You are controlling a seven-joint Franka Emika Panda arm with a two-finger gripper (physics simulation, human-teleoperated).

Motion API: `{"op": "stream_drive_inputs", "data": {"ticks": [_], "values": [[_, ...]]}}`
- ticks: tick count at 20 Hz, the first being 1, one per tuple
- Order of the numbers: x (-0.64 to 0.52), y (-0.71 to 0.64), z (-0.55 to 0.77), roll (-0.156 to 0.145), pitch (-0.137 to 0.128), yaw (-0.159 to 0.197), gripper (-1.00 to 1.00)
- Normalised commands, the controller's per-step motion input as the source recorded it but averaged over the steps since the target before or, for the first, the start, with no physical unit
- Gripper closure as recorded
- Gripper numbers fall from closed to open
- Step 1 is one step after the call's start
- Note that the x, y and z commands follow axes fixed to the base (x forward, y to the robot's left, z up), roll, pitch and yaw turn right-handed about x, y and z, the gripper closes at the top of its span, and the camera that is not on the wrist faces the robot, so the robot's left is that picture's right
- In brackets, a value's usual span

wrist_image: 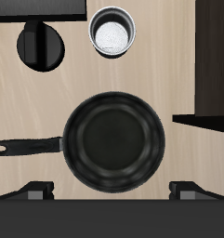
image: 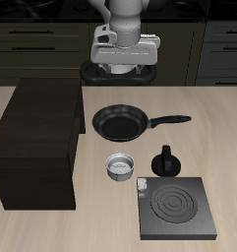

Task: Place the ramekin on the bottom layer of the wooden shelf

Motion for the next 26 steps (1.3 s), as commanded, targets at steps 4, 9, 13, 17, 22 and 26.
{"op": "stream_drive_inputs", "data": {"ticks": [4,9,13,17,22,26], "values": [[0.28,0.05,-0.13,0.008,0.017,0.006,-1.00],[0.31,-0.02,0.00,-0.022,0.007,-0.021,-1.00],[0.45,-0.09,0.13,-0.017,0.000,-0.026,-1.00],[0.31,-0.11,0.06,-0.023,-0.003,-0.036,-1.00],[0.45,-0.13,-0.04,-0.013,0.038,-0.034,-1.00],[0.28,-0.01,0.03,0.023,-0.010,-0.013,-1.00]]}}
